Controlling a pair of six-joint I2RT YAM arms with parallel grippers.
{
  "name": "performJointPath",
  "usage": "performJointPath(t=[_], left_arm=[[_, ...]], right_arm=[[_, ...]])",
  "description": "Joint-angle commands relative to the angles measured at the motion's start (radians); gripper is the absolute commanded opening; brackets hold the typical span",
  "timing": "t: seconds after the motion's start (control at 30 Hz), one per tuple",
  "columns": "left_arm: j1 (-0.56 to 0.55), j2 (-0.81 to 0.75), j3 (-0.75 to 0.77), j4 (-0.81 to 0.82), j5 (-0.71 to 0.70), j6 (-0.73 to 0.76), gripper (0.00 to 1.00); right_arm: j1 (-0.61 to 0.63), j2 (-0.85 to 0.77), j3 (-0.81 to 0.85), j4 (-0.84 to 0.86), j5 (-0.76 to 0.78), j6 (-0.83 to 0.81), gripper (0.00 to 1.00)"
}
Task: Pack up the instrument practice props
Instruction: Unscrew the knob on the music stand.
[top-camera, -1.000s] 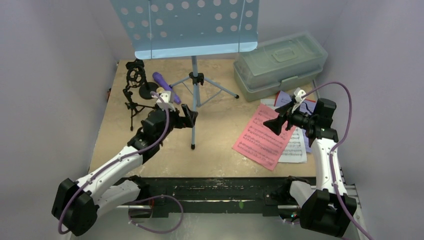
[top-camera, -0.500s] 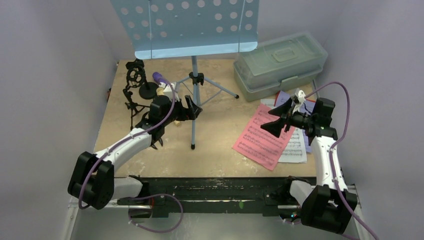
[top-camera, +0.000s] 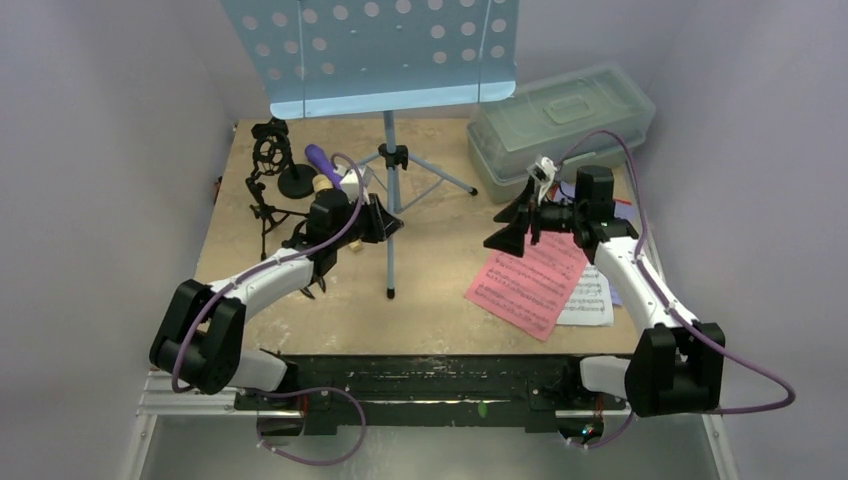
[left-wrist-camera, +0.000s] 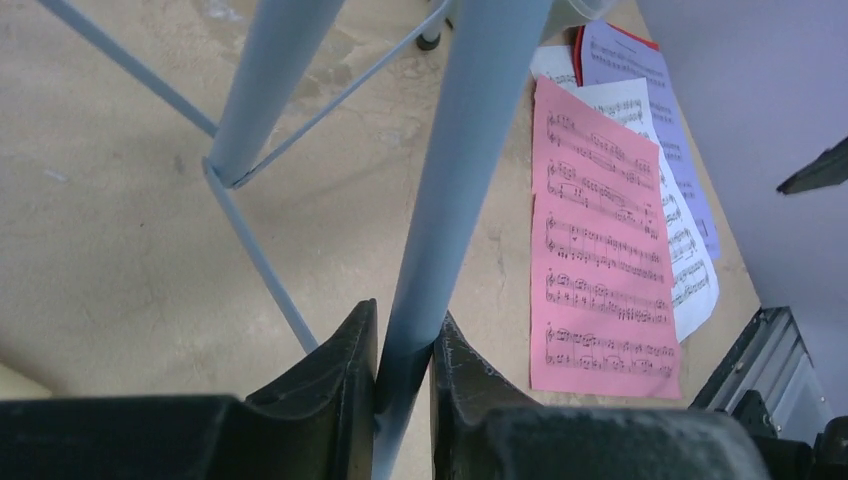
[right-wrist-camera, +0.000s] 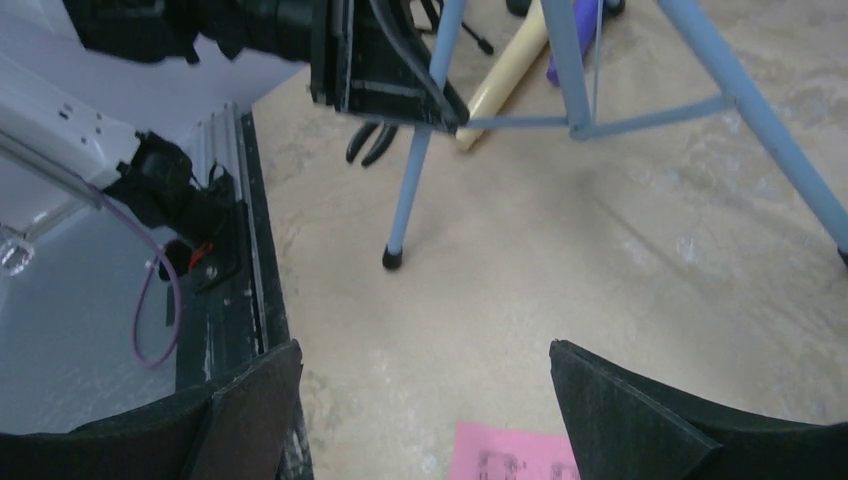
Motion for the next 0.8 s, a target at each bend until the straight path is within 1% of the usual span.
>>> performJointPath(t=[0.0,0.07,0.1,0.13,0.17,0.23,0.3,0.43,0.57,0.7,0.77], left_arm=[[0.004,0.018,0.020,0.102,0.082,-0.071,0.06],[-0.002,0.018,0.005,0.138,0.102,-0.107,0.00],[-0.009,0.018,-0.001,0.149,0.107,-0.118,0.00],[-0.019,0.017,-0.004,0.156,0.109,-0.125,0.00],[-0.032,0.016,-0.006,0.160,0.107,-0.132,0.00],[-0.067,0.011,-0.009,0.162,0.091,-0.139,0.00],[-0.103,0.002,-0.013,0.161,0.067,-0.142,0.00],[-0.143,-0.023,-0.039,0.173,0.034,-0.163,0.00],[-0.147,-0.045,-0.070,0.177,0.017,-0.181,0.00],[-0.147,-0.055,-0.086,0.179,0.020,-0.187,0.00],[-0.147,-0.060,-0.090,0.182,0.020,-0.191,0.00]], right_arm=[[0.074,0.040,0.119,0.296,0.091,0.290,0.97],[0.104,0.072,0.138,0.440,0.108,0.429,0.96],[0.116,0.097,0.147,0.542,0.129,0.510,0.96],[0.130,0.118,0.156,0.607,0.153,0.607,0.96],[0.144,0.139,0.167,0.659,0.178,0.666,0.96],[0.173,0.183,0.182,0.753,0.217,0.765,0.96],[0.208,0.220,0.185,0.841,0.256,0.828,0.96],[0.284,0.304,0.218,0.902,0.317,0.856,0.94],[0.329,0.391,0.273,0.938,0.345,0.872,0.93],[0.367,0.424,0.293,0.961,0.374,0.867,0.88],[0.381,0.436,0.300,0.963,0.374,0.858,0.81]])
